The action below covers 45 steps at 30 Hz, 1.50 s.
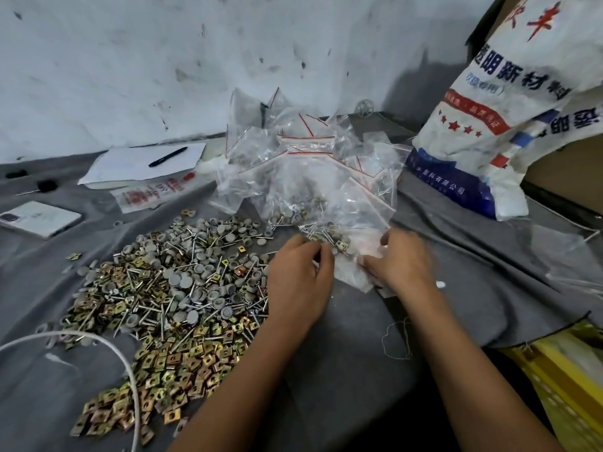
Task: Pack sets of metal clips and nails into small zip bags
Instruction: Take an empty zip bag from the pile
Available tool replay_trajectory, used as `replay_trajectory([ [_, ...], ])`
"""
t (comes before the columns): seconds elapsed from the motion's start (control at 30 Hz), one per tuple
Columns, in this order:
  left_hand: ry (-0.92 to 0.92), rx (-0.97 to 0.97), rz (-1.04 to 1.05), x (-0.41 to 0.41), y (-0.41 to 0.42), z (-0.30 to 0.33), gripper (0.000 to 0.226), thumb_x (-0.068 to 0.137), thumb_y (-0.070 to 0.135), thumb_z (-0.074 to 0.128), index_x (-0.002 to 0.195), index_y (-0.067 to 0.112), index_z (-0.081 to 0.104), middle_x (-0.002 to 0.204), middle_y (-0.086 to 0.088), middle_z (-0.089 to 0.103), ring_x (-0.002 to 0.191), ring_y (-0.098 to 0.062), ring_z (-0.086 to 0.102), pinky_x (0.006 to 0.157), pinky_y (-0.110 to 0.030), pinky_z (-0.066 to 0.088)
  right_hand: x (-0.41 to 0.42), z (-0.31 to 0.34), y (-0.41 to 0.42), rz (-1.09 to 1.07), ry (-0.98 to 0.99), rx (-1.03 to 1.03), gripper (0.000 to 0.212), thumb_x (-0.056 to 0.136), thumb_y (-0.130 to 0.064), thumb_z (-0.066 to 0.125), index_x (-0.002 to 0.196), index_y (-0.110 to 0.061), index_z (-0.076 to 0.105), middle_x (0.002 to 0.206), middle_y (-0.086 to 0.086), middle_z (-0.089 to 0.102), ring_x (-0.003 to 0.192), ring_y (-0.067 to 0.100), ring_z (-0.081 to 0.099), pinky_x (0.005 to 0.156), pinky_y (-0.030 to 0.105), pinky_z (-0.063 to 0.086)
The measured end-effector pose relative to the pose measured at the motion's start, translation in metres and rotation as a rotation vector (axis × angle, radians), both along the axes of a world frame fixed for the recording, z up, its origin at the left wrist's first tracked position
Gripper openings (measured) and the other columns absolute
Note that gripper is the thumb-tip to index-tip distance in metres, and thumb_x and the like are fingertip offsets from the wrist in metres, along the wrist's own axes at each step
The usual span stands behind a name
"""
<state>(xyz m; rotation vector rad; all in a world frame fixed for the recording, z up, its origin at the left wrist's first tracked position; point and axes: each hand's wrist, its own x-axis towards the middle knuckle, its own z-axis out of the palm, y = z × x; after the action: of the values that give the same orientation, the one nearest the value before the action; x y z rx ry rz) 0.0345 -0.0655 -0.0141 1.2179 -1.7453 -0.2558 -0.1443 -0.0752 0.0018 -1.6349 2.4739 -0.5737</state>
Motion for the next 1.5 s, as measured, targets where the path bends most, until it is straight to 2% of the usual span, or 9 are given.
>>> replay_trajectory([
  [0.1,-0.295,0.050,-0.137,-0.005,-0.006,0.000,0.022,0.095,0.035,0.063,0.092,0.015,0.072,0.095,-0.001,0.059,0.091,-0.020,0.055,0.076,-0.037,0.048,0.002,0.002,-0.004,0.014,-0.095,-0.100,0.013,0.082,-0.029,0.084,0.089,-0.020,0.077,0.096,0.005,0.076,0.096,0.028,0.070,0.077,0.031,0.052],
  [0.2,-0.611,0.116,-0.274,-0.004,-0.011,-0.002,0.040,0.091,0.047,0.065,0.124,0.024,0.067,0.120,0.000,0.060,0.118,-0.023,0.050,0.095,-0.039,0.049,-0.009,0.003,-0.006,-0.072,-0.082,-0.145,0.009,0.088,-0.027,0.078,0.093,-0.020,0.075,0.099,0.009,0.075,0.099,0.033,0.068,0.078,0.032,0.049],
  [0.33,-0.672,0.023,-0.289,-0.005,-0.015,0.002,0.019,0.097,0.035,0.062,0.104,0.019,0.069,0.109,0.000,0.064,0.110,-0.024,0.053,0.088,-0.037,0.047,-0.021,0.001,-0.008,-0.001,-0.227,-0.161,0.010,0.097,-0.025,0.066,0.088,-0.020,0.063,0.098,0.008,0.073,0.091,0.028,0.065,0.073,0.032,0.042],
  [0.53,-0.422,-0.013,-0.268,0.007,-0.012,0.011,0.013,0.099,0.026,0.062,0.094,0.014,0.061,0.093,-0.001,0.067,0.093,-0.024,0.058,0.079,-0.044,0.048,-0.010,0.017,0.003,0.035,-0.789,-0.341,0.018,0.104,-0.013,0.052,0.088,-0.015,0.047,0.070,0.012,0.070,0.042,0.019,0.063,0.040,0.031,0.042],
  [0.73,0.187,0.119,-0.204,0.042,-0.010,0.021,0.015,0.106,0.021,0.054,0.093,0.029,0.055,0.074,0.009,0.066,0.059,-0.006,0.063,0.052,-0.024,0.050,0.015,0.050,0.022,0.452,-1.076,-0.283,0.021,0.084,-0.029,0.080,0.099,-0.017,0.074,0.082,0.007,0.076,0.063,0.014,0.062,0.049,0.023,0.046],
  [0.97,0.228,0.006,-0.077,0.145,0.001,0.033,0.016,0.106,0.025,0.058,0.090,0.027,0.062,0.070,0.008,0.059,0.055,-0.003,0.049,0.049,-0.015,0.036,0.106,0.047,0.004,0.528,-0.643,-0.564,0.019,0.085,-0.020,0.082,0.075,-0.030,0.071,0.083,-0.004,0.068,0.072,0.001,0.061,0.066,0.017,0.044],
  [1.27,0.408,0.030,0.389,0.249,0.025,0.012,0.021,0.107,0.026,0.056,0.087,0.022,0.060,0.068,0.011,0.061,0.060,0.001,0.053,0.056,-0.022,0.045,0.218,0.021,-0.011,0.893,-0.900,-0.182,0.011,0.088,-0.016,0.079,0.096,-0.024,0.076,0.090,-0.009,0.079,0.086,0.006,0.075,0.079,0.024,0.061],
  [1.37,0.174,-0.044,0.646,0.244,0.027,0.009,0.025,0.108,0.038,0.049,0.108,0.015,0.058,0.099,0.001,0.061,0.092,-0.014,0.055,0.078,-0.037,0.047,0.233,0.011,-0.014,0.809,-0.975,-0.251,0.007,0.086,-0.027,0.081,0.090,-0.028,0.076,0.085,-0.006,0.078,0.079,0.012,0.075,0.070,0.029,0.062],
  [1.5,-0.062,-0.362,0.552,0.217,0.033,0.014,0.023,0.106,0.028,0.053,0.106,0.006,0.057,0.105,-0.006,0.052,0.098,-0.011,0.042,0.081,-0.018,0.030,0.233,-0.003,-0.014,0.760,-1.020,-0.343,0.028,0.081,-0.045,0.079,0.102,-0.031,0.069,0.090,-0.007,0.076,0.080,0.009,0.075,0.064,0.021,0.059],
])
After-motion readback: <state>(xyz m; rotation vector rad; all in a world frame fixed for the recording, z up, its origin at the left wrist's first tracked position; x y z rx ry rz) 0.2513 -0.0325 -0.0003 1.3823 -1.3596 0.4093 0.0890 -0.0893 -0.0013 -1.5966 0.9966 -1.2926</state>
